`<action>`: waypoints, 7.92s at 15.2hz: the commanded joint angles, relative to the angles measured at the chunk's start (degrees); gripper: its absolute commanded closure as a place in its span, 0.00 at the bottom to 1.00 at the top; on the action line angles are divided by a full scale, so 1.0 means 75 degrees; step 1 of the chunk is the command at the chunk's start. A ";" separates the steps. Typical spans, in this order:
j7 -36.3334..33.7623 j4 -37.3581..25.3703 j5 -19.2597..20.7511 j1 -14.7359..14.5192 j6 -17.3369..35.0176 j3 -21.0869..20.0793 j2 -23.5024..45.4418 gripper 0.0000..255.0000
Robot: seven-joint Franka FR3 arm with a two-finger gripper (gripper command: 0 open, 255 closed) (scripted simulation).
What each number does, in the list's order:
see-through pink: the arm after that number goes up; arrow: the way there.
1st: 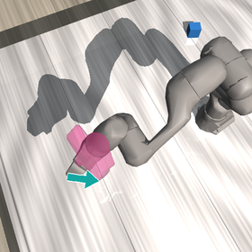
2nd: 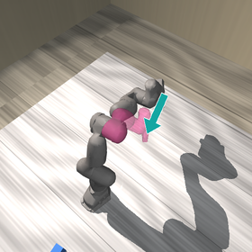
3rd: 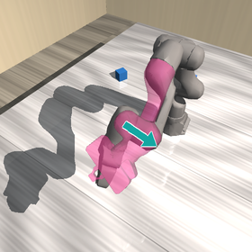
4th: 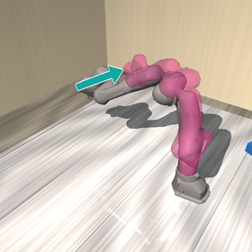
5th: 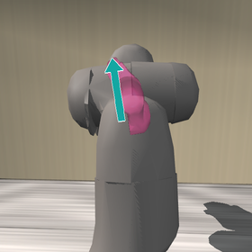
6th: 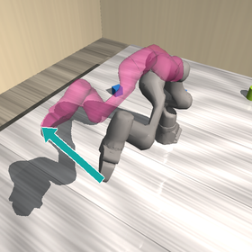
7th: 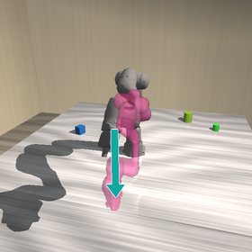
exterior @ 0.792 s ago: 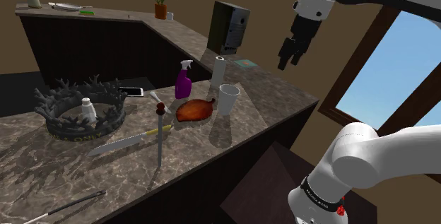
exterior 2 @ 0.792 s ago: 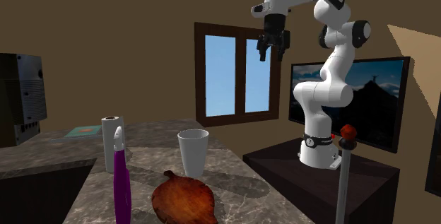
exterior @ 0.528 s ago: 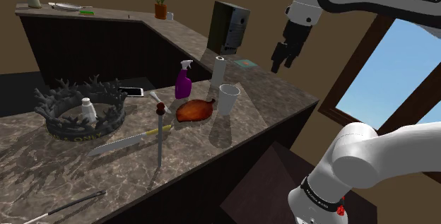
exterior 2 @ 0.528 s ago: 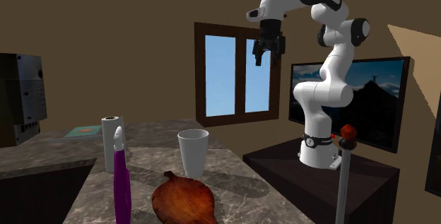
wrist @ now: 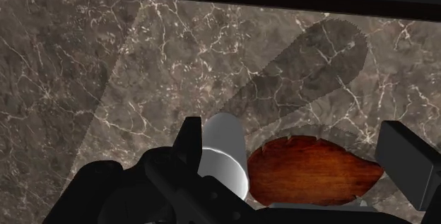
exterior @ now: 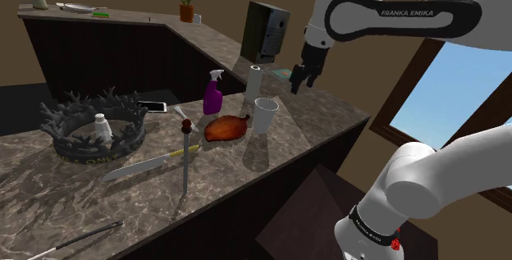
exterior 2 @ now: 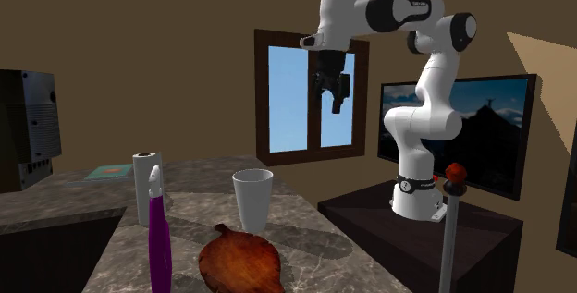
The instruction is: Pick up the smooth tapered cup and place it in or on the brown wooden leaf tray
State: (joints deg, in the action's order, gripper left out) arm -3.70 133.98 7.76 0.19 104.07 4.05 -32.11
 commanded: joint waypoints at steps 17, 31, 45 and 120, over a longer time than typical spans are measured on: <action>0.0266 -0.1730 0.0246 0.0105 0.3372 0.0346 0.4956 0.00; 0.0277 -0.1694 0.0258 0.0181 0.4166 0.0390 0.5699 0.00; 0.0289 -0.1725 0.0253 0.0179 0.4073 0.0388 0.5637 1.00; -0.1122 -0.5410 0.0185 -0.0872 0.1570 -0.0339 0.7056 0.00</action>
State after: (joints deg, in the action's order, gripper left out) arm -12.17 94.00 9.20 -6.31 116.69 1.53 20.97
